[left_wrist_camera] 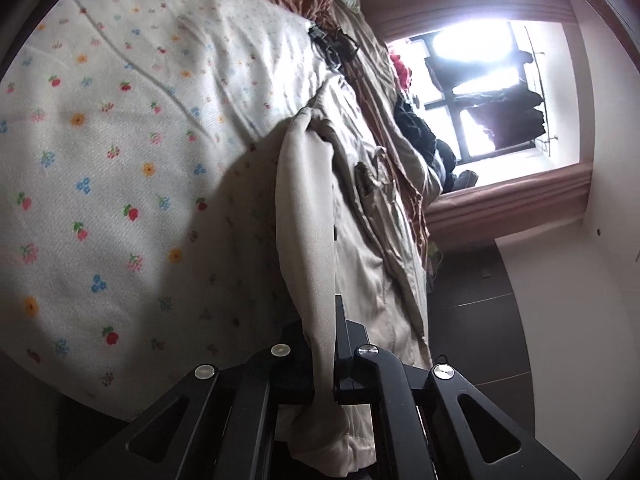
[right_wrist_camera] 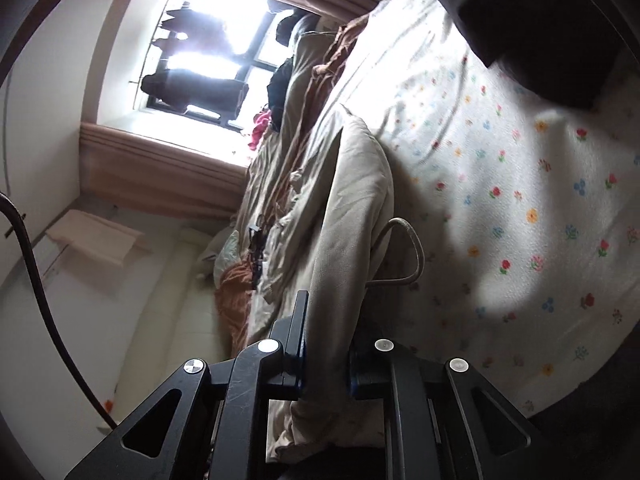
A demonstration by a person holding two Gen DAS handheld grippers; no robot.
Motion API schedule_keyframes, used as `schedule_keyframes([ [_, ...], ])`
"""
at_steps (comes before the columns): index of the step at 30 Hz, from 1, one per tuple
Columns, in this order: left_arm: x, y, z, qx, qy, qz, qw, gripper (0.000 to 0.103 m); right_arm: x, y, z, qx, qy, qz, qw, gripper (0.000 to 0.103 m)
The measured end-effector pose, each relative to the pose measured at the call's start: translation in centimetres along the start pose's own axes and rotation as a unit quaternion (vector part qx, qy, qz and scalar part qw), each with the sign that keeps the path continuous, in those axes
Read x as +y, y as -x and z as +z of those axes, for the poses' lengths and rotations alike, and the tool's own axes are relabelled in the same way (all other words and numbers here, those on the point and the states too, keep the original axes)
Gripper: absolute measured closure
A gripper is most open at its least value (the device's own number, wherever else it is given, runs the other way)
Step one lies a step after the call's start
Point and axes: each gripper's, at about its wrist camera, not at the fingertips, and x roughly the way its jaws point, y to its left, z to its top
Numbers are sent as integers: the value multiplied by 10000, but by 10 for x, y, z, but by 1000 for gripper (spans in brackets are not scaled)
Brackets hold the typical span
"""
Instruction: Fold large clothes
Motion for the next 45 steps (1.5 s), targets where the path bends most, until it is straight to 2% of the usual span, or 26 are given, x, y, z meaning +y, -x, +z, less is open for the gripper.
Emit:
schedule_keyframes([
  [9, -36, 61, -14, -265, -123, -543, 9981, 100, 57, 46, -14, -133, 424, 499, 9978, 88],
  [19, -58, 118, -46, -521, -326, -622, 9962, 100, 80, 95, -41, -192, 709, 838, 9938, 88],
  [28, -59, 168, -78, -735, -606, -331, 9949, 100, 93, 130, -62, -206, 865, 1026, 9907, 88],
  [32, -63, 182, -86, -854, -816, 34, 9930, 99, 96, 139, -67, -224, 940, 1102, 9892, 88],
  [39, -86, 186, -87, -923, -1222, 409, 9874, 99, 93, 137, -59, -225, 891, 1153, 9891, 88],
  [45, -112, 178, -74, -952, -1525, 698, 9812, 99, 97, 129, -45, -268, 862, 1180, 9889, 88],
])
